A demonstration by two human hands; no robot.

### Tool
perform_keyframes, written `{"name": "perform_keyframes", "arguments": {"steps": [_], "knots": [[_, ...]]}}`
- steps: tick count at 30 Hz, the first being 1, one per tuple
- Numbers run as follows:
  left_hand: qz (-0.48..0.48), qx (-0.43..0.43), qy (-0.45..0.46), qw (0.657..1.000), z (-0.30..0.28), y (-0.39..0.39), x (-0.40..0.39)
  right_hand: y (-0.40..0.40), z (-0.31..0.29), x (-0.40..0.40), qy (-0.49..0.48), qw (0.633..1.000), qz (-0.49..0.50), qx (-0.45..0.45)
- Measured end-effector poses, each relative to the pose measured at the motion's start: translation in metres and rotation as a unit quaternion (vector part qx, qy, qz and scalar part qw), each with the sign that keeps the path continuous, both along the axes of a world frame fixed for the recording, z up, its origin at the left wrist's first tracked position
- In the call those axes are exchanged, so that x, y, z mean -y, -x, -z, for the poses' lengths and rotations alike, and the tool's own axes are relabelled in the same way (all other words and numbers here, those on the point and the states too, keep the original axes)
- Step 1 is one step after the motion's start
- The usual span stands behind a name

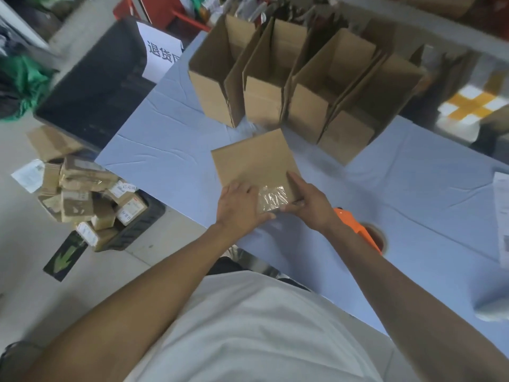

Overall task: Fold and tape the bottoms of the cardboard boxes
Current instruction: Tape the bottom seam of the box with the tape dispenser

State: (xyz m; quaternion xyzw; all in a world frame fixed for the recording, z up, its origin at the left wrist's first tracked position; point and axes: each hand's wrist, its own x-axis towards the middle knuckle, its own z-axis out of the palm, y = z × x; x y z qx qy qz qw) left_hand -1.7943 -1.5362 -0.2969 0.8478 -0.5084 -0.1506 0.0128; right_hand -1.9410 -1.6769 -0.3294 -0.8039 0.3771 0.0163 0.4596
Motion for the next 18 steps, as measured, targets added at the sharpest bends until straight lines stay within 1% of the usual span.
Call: {"name": "perform_keyframes", "arguments": {"steps": [3, 5, 8, 11, 15, 18], "knots": [[0.014, 0.038, -0.008, 0.999, 0.001, 0.003, 0.001, -0.005, -0.001, -0.011, 0.037, 0.999, 0.018, -0.035], [0.015, 0.044, -0.008, 0.999, 0.000, 0.003, 0.004, -0.006, -0.002, -0.014, 0.065, 0.997, 0.030, -0.039], [0.025, 0.047, -0.032, 0.998, -0.001, 0.004, 0.006, -0.002, -0.004, -0.016, 0.104, 0.993, 0.016, -0.052], [0.002, 0.049, -0.013, 0.999, -0.001, 0.005, 0.007, -0.001, -0.007, -0.019, 0.122, 0.990, 0.004, -0.070], [0.030, 0.086, -0.021, 0.996, 0.002, 0.005, 0.007, -0.003, -0.005, -0.022, 0.138, 0.987, 0.014, -0.076], [0.024, 0.100, -0.008, 0.995, 0.003, 0.007, 0.007, -0.004, -0.003, -0.018, 0.132, 0.988, 0.011, -0.079]]}}
